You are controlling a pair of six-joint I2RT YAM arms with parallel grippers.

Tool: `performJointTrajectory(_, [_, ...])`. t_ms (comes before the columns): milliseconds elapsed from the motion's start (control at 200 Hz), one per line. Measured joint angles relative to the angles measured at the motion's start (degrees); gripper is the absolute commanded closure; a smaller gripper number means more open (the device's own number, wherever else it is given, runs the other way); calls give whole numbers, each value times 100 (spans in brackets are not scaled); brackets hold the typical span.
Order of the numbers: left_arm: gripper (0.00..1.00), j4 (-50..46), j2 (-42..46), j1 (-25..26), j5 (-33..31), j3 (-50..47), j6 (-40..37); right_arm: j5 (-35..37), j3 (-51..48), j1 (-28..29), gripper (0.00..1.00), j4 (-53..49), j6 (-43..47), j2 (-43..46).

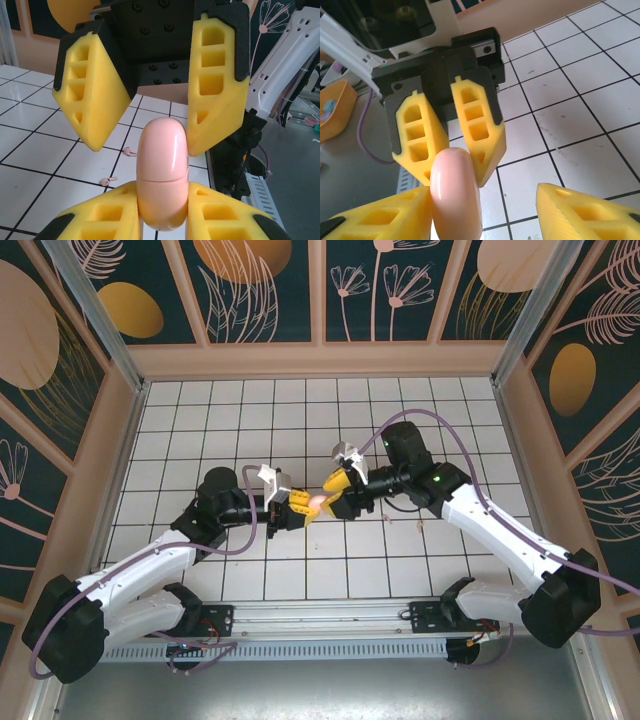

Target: Insert the wireless bluetooth earbuds into the charging case

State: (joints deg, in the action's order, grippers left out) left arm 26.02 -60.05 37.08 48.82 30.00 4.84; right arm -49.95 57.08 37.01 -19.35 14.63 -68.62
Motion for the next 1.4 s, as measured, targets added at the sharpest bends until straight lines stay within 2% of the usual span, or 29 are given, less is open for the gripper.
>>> performJointTrajectory(340, [80, 68, 2, 0, -37, -81, 76, 337, -238, -439, 45, 549, -566, 173])
performJointTrajectory(540, [80, 175, 13, 0, -22, -155, 101, 387, -284, -468, 45, 669, -721, 177])
performJointTrajectory(711, [80, 708, 13, 0, -245, -496, 282, 402, -308, -494, 44, 713, -892, 363])
performJointTrajectory(821, [80, 1255, 13, 0, -487, -890, 431, 608, -323, -719, 45, 684, -1134, 487])
performJointTrajectory(976, [81, 2144, 24, 0, -833, -1569, 466, 1266, -363, -1187, 46, 310, -1565, 382])
performJointTrajectory(1131, [82, 2754, 24, 0, -1040, -1945, 284, 2288, -402, -1423, 49, -433, -1993, -210])
performJointTrajectory(1401, [82, 2992, 24, 7, -1231, -2015, -153, 3906, -428, -1803, 53, -1526, -2796, -1541])
